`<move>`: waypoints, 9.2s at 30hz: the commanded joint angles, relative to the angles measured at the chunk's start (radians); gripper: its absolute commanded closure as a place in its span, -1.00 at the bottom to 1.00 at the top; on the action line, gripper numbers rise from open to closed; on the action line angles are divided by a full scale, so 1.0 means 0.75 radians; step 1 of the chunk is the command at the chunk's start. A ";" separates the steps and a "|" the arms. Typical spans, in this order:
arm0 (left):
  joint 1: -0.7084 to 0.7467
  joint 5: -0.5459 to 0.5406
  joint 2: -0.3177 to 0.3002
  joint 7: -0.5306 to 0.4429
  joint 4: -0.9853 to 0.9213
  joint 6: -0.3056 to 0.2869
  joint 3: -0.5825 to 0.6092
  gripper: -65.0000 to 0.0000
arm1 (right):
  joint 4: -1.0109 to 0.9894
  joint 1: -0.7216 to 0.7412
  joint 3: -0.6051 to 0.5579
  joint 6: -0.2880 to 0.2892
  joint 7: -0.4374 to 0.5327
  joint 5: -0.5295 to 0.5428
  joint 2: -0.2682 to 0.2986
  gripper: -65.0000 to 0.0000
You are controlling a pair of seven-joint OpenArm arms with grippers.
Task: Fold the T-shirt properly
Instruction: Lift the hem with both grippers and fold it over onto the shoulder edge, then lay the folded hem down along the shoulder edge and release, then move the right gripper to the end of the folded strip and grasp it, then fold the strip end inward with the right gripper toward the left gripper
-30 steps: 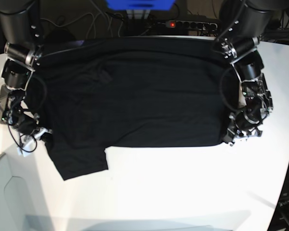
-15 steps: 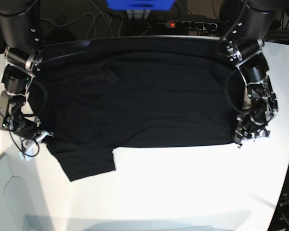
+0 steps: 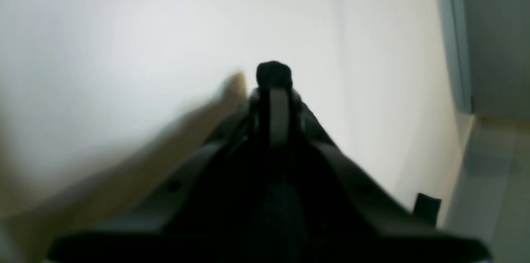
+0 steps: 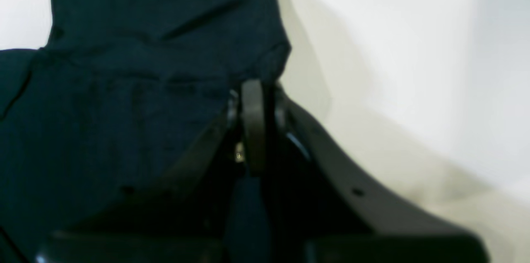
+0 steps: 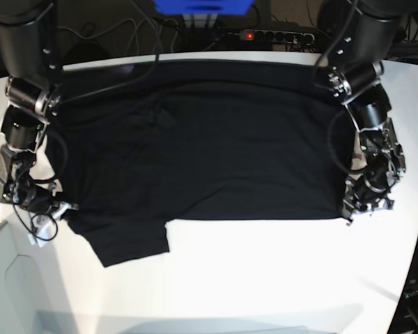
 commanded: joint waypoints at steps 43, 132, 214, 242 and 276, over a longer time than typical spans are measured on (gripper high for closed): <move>0.641 -0.023 -0.005 0.047 0.983 -0.014 -0.048 1.00 | 1.195 -0.588 0.087 -0.001 -0.310 0.027 -0.077 1.00; 1.048 0.496 0.159 0.057 1.275 -0.520 -0.056 0.29 | 1.230 -0.723 0.112 -0.001 -0.312 0.021 0.132 0.08; 1.087 0.488 0.169 0.049 1.216 -0.520 -0.056 0.29 | 0.354 -0.103 -0.191 -0.001 -0.102 0.025 -0.007 1.00; 1.089 0.486 0.169 0.047 1.216 -0.522 -0.050 0.29 | 1.475 -0.539 0.218 -0.001 -0.114 0.025 -0.167 1.00; 1.083 0.486 0.169 0.047 1.204 -0.522 -0.048 0.29 | 1.872 -1.363 0.216 -0.001 -0.114 0.246 -0.390 1.00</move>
